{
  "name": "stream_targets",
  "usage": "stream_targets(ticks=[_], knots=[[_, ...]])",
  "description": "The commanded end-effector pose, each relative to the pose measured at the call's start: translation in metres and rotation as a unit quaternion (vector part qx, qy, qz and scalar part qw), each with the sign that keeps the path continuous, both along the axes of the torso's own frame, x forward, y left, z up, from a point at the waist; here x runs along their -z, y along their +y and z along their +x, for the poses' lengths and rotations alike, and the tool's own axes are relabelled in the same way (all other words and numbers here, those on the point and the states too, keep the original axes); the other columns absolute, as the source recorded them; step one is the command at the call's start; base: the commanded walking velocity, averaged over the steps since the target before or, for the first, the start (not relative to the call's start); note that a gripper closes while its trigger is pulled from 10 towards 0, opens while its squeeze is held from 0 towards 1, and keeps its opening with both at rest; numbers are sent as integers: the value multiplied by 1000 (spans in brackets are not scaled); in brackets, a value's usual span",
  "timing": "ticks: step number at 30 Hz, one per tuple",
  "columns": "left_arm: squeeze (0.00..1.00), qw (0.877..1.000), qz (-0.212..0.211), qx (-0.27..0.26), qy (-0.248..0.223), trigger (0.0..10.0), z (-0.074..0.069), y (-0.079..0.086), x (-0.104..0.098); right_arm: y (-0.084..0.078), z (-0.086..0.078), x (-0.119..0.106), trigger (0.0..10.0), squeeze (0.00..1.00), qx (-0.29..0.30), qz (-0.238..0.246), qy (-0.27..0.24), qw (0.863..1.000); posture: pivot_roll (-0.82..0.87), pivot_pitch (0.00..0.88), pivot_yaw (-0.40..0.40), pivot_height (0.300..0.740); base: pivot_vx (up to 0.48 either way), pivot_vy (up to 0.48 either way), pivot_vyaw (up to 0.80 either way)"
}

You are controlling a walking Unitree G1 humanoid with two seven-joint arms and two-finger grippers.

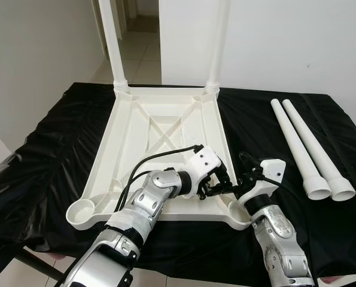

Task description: Building children table

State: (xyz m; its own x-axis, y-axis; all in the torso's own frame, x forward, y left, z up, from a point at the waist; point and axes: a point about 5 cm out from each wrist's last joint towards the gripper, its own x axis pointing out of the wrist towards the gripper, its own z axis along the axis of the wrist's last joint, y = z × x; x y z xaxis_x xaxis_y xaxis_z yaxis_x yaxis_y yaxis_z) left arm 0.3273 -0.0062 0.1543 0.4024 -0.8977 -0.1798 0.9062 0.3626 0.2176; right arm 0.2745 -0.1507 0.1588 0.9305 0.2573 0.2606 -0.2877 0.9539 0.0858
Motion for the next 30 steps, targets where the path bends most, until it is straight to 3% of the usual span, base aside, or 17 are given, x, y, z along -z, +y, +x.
stream_targets(ticks=[1,4,6,9,11,12,14,15,16,21,24,26,27,28,30], knots=[[0,996,-15,-84,-26,10000,7,6,-4,2,1,1,10000,0,1,1,2,1000,-72,45,53,740,0,0,0],[0,998,-31,-48,-33,10000,-5,18,-7,-3,6,3,10000,0,30,0,4,1000,-49,33,50,740,0,0,0],[0,998,-31,-48,-33,10000,-5,18,-7,-3,6,3,10000,0,30,0,4,1000,-49,33,50,740,0,0,0],[0,996,-61,-66,-28,10000,-7,33,-13,-18,16,1,10000,27,94,2,4,996,-27,25,44,740,0,0,0],[0,996,-61,-66,-28,10000,-7,33,-13,-18,16,1,10000,27,94,2,4,996,-27,25,44,740,0,0,0],[337,993,-75,-82,-28,10000,-6,41,-17,-27,21,-1,10000,824,127,7,2,992,-21,26,40,740,0,0,0],[337,993,-75,-82,-28,10000,-6,41,-17,-27,21,-1,10000,824,127,7,2,992,-21,26,40,740,0,0,0],[1000,990,-94,-100,-28,10000,-6,52,-23,-35,26,-5,10000,1000,156,9,-3,988,-16,26,39,740,0,0,0],[1000,987,-108,-114,-30,10000,-5,60,-28,-41,30,-9,10000,1000,174,6,-9,985,-11,28,36,740,0,0,0],[1000,985,-116,-124,-34,10000,-5,66,-32,-45,33,-12,10000,1000,186,-1,-13,982,-7,29,34,740,0,0,0],[1000,957,-160,-237,-55,10000,9,103,-42,-75,45,-8,10000,1000,298,-47,31,953,2,30,24,740,0,0,0],[1000,949,-165,-260,-60,10000,11,109,-43,-80,46,-7,10000,1000,316,-52,39,946,3,31,22,740,0,0,0],[420,944,-171,-276,-59,10000,11,114,-43,-84,46,-7,10000,1000,334,-59,45,940,3,31,22,740,0,0,0],[0,938,-175,-293,-60,10000,12,119,-43,-88,47,-6,10000,490,347,-55,51,935,3,31,22,740,0,0,0],[0,938,-175,-293,-60,10000,12,119,-43,-88,47,-6,10000,490,347,-55,51,935,3,31,22,740,0,0,0]])
